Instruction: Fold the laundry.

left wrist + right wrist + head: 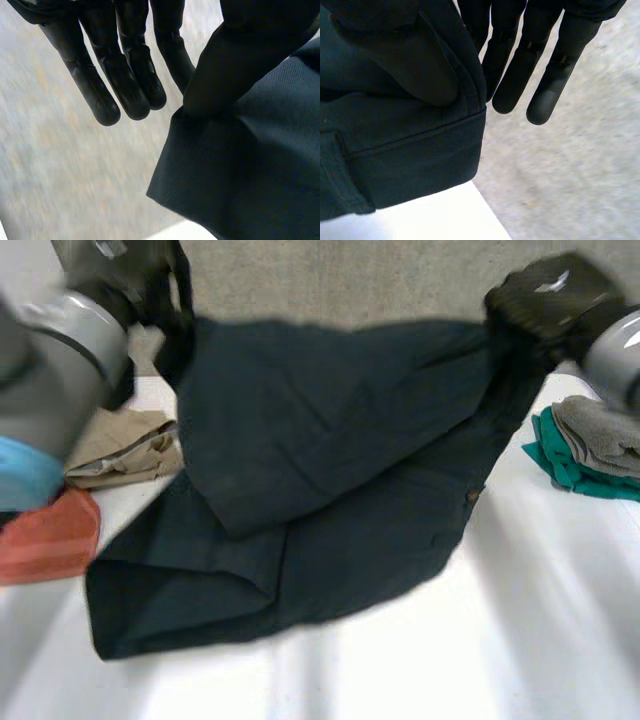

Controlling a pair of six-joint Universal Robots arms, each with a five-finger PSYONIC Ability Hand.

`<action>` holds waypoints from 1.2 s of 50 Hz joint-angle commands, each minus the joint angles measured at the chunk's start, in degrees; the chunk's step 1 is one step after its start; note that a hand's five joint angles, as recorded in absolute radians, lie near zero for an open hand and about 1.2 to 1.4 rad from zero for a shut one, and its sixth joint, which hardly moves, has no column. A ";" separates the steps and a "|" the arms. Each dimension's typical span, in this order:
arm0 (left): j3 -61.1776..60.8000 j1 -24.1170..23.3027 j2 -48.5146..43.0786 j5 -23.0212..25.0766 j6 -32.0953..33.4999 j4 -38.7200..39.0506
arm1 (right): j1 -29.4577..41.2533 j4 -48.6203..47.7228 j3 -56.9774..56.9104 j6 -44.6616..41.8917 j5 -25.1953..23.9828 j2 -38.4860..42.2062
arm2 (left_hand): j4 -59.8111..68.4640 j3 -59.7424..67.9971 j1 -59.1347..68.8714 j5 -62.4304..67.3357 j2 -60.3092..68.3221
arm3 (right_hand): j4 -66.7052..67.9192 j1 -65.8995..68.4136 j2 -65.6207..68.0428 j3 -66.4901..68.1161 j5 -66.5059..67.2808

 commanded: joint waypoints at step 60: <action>-55.72 -2.18 11.42 -2.79 15.37 3.91 | 9.00 -26.75 26.48 4.19 1.00 20.21 | -39.47 -39.09 -36.75 -36.56 -39.45 | 11.08 18.18 12.99 11.45 13.27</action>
